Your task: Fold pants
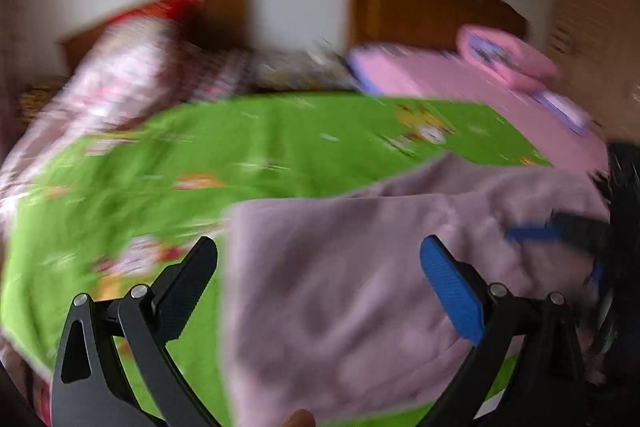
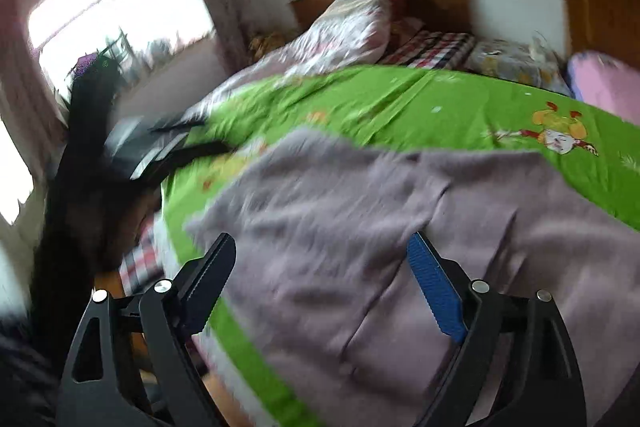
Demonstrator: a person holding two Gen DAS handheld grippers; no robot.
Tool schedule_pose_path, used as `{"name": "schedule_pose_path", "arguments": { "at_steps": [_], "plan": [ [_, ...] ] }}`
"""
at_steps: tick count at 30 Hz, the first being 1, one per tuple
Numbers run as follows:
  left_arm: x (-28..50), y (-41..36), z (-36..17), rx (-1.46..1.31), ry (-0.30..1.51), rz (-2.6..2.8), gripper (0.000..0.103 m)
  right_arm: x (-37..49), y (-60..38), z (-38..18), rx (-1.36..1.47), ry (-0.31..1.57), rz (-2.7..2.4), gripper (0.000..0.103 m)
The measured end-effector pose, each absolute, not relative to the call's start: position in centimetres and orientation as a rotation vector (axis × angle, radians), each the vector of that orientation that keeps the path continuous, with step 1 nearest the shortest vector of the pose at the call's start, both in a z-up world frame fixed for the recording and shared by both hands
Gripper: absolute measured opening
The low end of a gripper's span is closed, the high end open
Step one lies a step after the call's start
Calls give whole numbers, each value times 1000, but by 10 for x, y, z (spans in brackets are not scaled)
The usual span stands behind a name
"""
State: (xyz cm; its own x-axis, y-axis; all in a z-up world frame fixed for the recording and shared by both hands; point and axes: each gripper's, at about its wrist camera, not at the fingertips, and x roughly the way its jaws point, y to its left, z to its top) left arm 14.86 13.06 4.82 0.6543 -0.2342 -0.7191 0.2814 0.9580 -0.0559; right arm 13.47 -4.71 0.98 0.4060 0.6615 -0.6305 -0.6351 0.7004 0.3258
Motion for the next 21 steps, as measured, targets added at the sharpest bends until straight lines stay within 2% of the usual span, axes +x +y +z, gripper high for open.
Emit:
{"name": "schedule_pose_path", "arguments": {
  "at_steps": [3,5,6,8,13,17,21],
  "plan": [
    [204,115,6,73,974,-319,102,117,-35,-8,-92,862,800,86],
    [223,121,-15,53,1023,-288,101,113,-36,-31,-148,961,772,87],
    [231,129,-24,4,1042,-289,101,109,-42,-37,-156,941,771,88],
    [233,135,-27,-36,1024,-302,101,103,-53,-40,-127,921,792,88],
    [223,116,-34,110,982,-245,101,107,-66,-41,-35,906,829,88],
    [225,116,-36,104,974,-240,102,103,-64,-39,-43,900,817,88],
    [208,117,-19,123,876,-136,101,81,-100,-19,63,894,780,88]
  ]
}}
